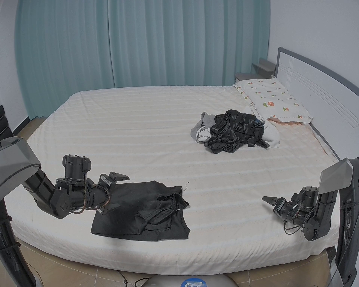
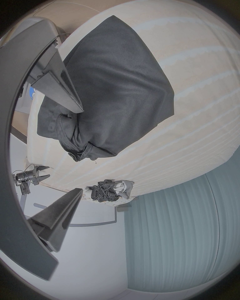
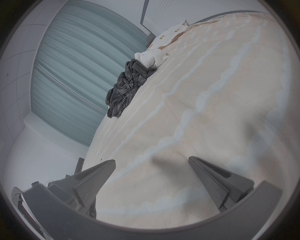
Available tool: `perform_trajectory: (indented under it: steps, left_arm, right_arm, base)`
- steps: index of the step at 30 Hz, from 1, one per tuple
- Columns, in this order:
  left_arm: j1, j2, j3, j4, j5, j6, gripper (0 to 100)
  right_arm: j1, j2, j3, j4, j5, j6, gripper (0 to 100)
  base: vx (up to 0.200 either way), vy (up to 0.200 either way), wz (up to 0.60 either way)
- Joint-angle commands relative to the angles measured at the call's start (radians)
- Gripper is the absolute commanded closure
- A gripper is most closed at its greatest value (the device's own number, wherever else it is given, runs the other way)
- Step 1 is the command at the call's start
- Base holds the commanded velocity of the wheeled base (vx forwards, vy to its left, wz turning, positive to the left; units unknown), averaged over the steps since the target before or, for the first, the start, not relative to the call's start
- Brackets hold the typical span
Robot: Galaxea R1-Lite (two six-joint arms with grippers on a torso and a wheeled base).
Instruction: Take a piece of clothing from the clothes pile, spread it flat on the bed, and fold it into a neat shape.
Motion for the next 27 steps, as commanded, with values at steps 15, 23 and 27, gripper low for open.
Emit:
perform_trajectory:
  steps: [15,23,27]
  left_arm:
    - [0.125,0.014,-0.031,-0.004,-0.082,-0.001,0]
    - [0.13,0.015,-0.043,-0.004,-0.087,-0.001,0]
    - [0.131,0.027,-0.049,-0.006,-0.085,-0.001,0]
  right_arm:
    - [0.12,-0.094,0.04,-0.014,-0.062,0.047,0]
    - [0.214,-0.094,0.035,-0.014,-0.122,0.049,0]
    - [0.273,-0.095,0.038,-0.014,-0.137,0.053,0]
  base:
    - [0.0,0.2,0.0]
    - [0.0,0.2,0.0]
    - [0.0,0.2,0.0]
